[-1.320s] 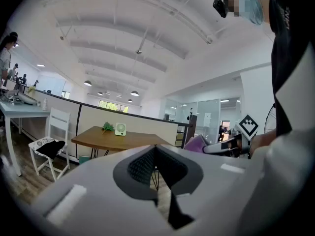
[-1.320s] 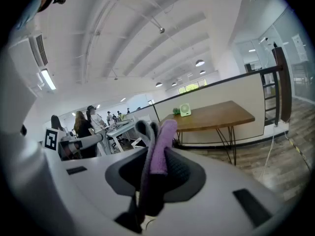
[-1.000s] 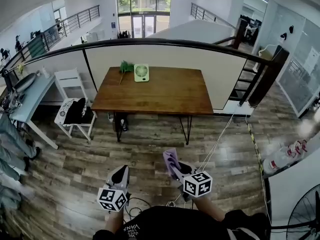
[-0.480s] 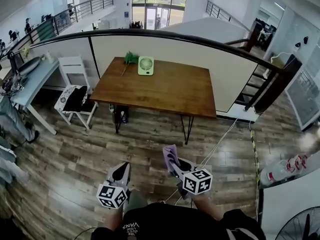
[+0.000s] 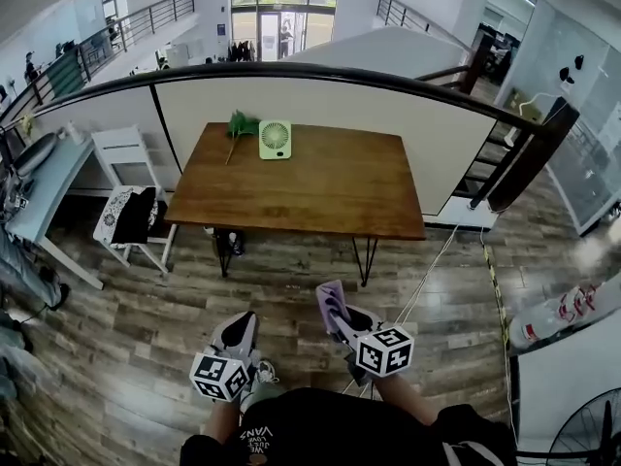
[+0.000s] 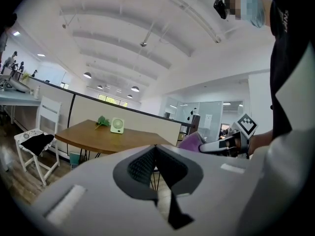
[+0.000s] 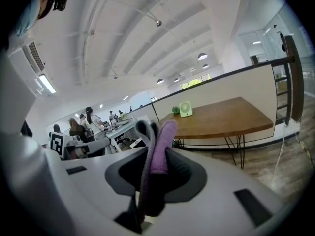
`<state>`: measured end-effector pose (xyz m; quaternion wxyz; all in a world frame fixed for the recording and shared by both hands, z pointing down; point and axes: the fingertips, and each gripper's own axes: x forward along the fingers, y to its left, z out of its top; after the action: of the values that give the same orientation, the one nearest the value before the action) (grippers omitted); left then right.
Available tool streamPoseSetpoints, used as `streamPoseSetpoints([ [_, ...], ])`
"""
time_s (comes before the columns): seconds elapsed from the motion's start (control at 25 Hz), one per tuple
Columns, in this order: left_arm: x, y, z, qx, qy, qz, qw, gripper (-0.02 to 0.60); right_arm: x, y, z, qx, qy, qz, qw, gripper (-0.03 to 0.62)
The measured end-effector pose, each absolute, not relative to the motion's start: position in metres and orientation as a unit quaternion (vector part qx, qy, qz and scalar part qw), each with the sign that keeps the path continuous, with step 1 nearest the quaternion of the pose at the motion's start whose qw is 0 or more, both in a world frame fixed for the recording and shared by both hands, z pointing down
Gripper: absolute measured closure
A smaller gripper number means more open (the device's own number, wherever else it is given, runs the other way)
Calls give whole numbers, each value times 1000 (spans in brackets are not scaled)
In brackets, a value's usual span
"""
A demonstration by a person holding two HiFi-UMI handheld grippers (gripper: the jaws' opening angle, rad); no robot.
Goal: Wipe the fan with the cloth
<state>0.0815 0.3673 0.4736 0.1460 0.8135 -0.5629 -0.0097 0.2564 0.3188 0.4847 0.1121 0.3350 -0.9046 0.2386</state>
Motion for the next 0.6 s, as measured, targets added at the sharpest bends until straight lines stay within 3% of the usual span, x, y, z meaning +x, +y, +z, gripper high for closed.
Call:
streamPoseSetpoints([
  [0.6, -17, 272, 470, 864, -482, 22, 142, 569, 154, 248, 487, 406, -870, 269, 75, 499],
])
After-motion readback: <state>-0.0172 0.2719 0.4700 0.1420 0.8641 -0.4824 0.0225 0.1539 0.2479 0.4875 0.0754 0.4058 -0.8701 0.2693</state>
